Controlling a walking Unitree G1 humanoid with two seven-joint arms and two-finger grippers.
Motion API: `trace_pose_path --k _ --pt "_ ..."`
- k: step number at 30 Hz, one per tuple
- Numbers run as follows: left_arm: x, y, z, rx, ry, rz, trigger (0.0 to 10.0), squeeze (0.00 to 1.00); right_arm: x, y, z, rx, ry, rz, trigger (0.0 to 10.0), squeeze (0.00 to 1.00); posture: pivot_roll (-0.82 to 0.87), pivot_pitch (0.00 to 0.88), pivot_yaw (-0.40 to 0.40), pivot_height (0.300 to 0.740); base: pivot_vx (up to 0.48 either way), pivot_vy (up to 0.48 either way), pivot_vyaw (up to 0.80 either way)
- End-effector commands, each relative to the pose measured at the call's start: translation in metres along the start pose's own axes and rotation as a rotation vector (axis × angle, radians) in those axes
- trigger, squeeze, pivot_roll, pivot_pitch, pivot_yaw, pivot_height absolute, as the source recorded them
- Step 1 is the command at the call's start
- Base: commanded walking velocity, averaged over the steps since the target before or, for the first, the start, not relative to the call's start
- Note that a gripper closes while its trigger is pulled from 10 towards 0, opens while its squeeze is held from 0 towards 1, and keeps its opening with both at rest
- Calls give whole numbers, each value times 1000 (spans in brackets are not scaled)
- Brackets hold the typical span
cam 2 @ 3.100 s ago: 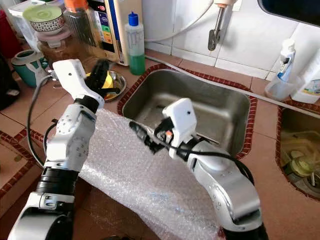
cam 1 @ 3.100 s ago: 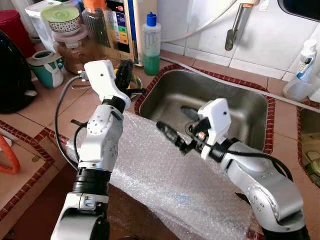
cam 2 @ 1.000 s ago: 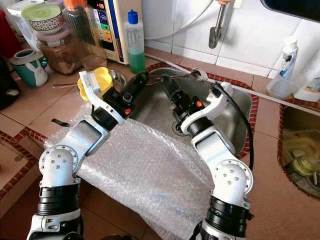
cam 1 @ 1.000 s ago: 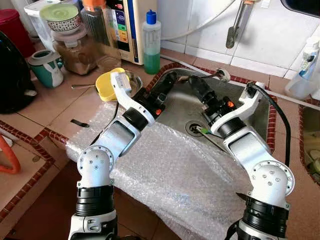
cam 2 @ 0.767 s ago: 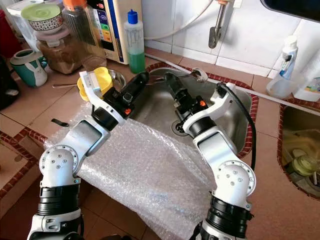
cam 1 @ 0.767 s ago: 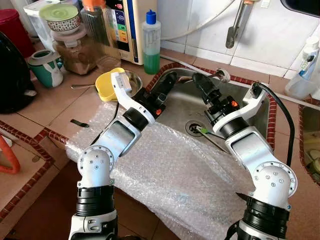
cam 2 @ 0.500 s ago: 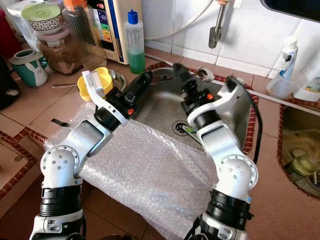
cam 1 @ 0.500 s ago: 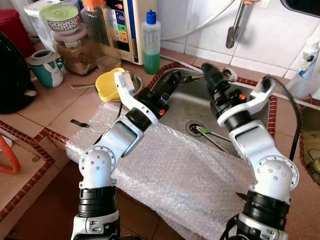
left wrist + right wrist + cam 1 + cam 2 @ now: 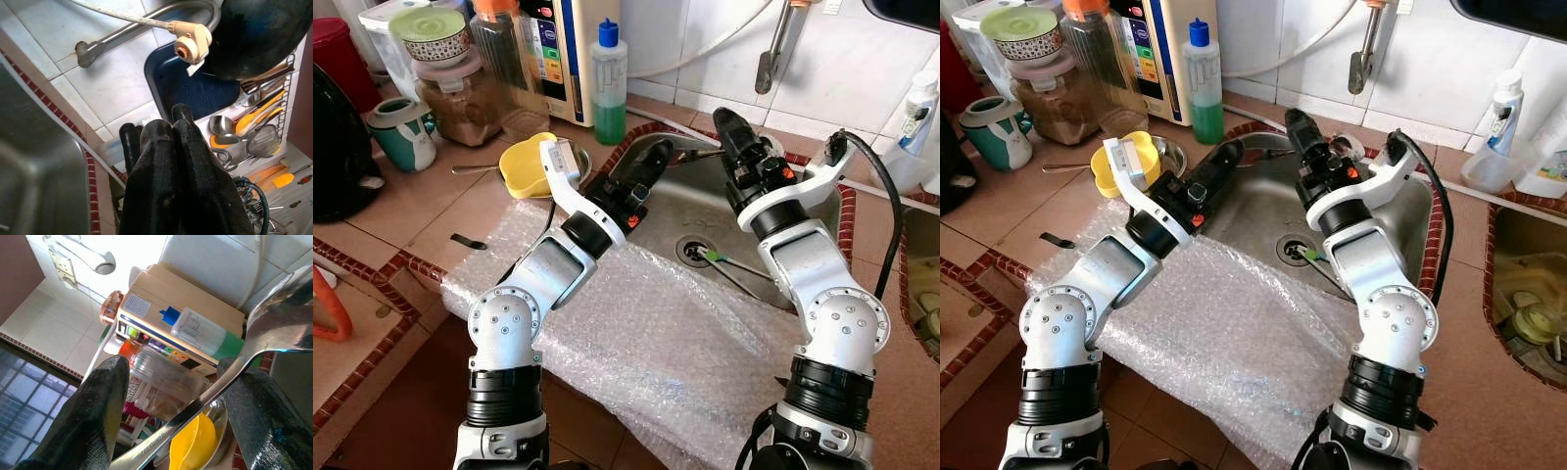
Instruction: Kitchen organization
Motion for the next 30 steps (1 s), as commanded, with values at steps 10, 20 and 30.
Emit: trace_pose_path --k 10,20,30 --pt "-8 -8 -17 24 69 -25 902 0 -9 -16 19 -31 -99 -43 0 0 -49 116 30 740 0 0 0" --pt "-8 -7 -14 33 55 -31 784 0 -9 -13 21 -67 -99 -45 0 0 -44 118 27 740 0 0 0" --pt "-12 -23 -9 80 21 -130 4627 0 -7 -9 21 -79 -103 -28 0 0 -40 116 27 740 0 0 0"
Point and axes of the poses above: a point about 5 cm out from each wrist's last joint towards the gripper, its own x axis pointing out of the wrist towards the gripper, its own y axis along the axis of the wrist's last joint, z = x × y, the point moved 2 cm from there along x, pointing out of the wrist towards the gripper, and after that the axes turned 5 degrees about -x, right-handed, at the moved point
